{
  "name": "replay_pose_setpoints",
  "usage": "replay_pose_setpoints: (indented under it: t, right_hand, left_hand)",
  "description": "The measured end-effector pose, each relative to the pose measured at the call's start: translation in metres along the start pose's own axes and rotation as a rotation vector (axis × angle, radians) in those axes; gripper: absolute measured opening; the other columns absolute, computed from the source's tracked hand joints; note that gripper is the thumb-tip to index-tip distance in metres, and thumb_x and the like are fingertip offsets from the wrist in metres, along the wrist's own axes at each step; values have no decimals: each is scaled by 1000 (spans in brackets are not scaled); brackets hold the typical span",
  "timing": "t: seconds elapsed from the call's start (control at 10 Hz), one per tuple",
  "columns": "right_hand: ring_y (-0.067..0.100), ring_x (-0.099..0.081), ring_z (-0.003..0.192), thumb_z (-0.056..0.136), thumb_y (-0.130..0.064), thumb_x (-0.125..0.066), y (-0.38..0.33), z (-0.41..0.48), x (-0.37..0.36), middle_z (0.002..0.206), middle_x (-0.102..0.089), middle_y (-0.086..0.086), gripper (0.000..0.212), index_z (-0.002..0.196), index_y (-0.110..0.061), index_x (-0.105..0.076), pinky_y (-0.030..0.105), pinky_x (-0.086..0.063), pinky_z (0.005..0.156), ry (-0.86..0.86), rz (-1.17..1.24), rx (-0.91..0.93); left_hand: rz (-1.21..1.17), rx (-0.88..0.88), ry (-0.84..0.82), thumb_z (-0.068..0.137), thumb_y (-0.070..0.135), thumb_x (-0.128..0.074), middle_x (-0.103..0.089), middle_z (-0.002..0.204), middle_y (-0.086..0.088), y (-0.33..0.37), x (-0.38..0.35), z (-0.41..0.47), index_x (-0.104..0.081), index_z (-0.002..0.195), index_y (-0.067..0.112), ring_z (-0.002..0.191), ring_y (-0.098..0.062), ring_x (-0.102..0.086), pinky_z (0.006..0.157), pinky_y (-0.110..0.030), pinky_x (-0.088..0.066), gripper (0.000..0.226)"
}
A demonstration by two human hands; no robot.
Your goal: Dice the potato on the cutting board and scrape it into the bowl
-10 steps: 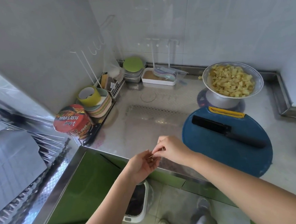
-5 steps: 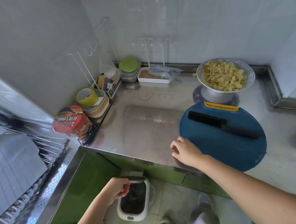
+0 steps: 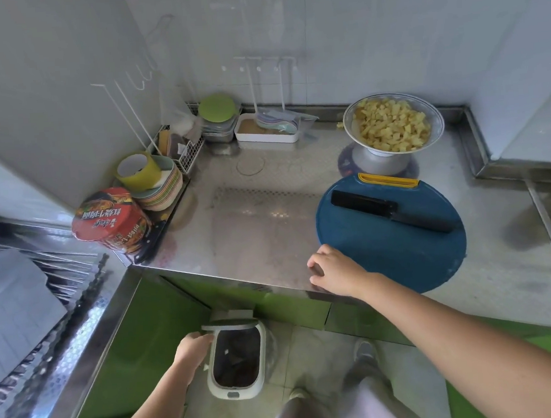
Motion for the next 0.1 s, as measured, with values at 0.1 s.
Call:
replay_pose_setpoints:
  t: [0.1]
  right_hand:
    - [15, -49, 111, 98, -29, -56, -1, -6, 1, 136, -41, 0, 28, 122, -15, -57, 30, -43, 95, -13, 17, -3]
  left_hand:
    - [7, -64, 16, 94, 13, -57, -60, 95, -10, 0, 1, -5, -59, 123, 4, 82, -23, -49, 68, -27, -39, 31]
Point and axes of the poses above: each hand's wrist, its own z-axis towards the middle knuckle, its own x-axis out of the back of the hand, y = z × x, the point moved 1 cm from there along z, towards the middle knuckle
